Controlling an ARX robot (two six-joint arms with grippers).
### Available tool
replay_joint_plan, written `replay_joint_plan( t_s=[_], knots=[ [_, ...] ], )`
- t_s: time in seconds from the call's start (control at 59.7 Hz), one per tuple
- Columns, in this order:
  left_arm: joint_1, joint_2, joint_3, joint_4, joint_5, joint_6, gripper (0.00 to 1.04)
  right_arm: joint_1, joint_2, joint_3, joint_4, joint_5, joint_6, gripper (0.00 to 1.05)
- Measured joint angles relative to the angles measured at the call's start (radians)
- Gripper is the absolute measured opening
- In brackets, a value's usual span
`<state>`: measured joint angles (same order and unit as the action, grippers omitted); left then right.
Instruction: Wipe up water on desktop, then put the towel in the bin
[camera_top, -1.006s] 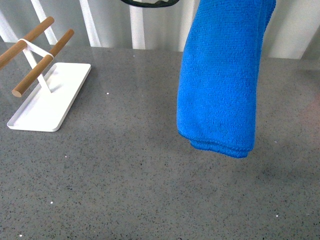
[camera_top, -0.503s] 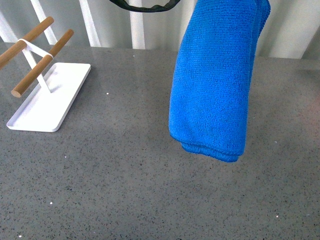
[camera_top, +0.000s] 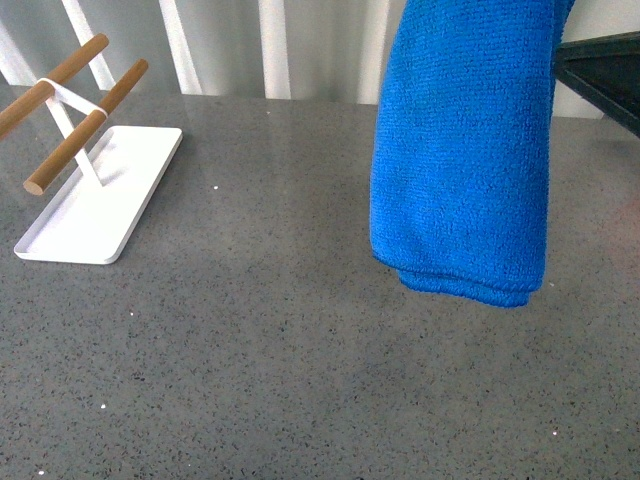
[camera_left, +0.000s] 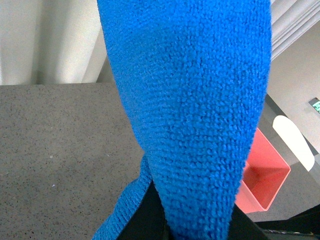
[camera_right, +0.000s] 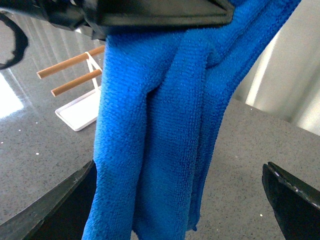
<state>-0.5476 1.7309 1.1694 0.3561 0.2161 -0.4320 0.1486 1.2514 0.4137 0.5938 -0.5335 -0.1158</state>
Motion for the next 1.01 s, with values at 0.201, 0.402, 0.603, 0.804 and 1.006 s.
replay_joint_plan(
  t_s=[0.201,0.402,0.603,0.804,1.006],
  knots=[
    [-0.006,0.0,0.003,0.0,0.005,-0.019,0.06,0.038,0.128,0.056,0.069,0.0,-0.002,0.98],
    [-0.003,0.0,0.003,0.004,0.023,-0.037,0.06,0.087,0.2,0.106,0.097,0.0,0.002,0.97],
    [0.001,0.0,0.003,0.006,0.029,-0.049,0.06,0.125,0.211,0.126,0.108,-0.01,0.013,0.68],
    [0.006,0.0,0.0,0.018,0.031,-0.071,0.06,0.124,0.233,0.13,0.143,-0.032,0.038,0.38],
    [0.011,0.0,-0.003,0.018,0.031,-0.071,0.06,0.118,0.237,0.13,0.147,-0.032,0.052,0.09]
  ],
)
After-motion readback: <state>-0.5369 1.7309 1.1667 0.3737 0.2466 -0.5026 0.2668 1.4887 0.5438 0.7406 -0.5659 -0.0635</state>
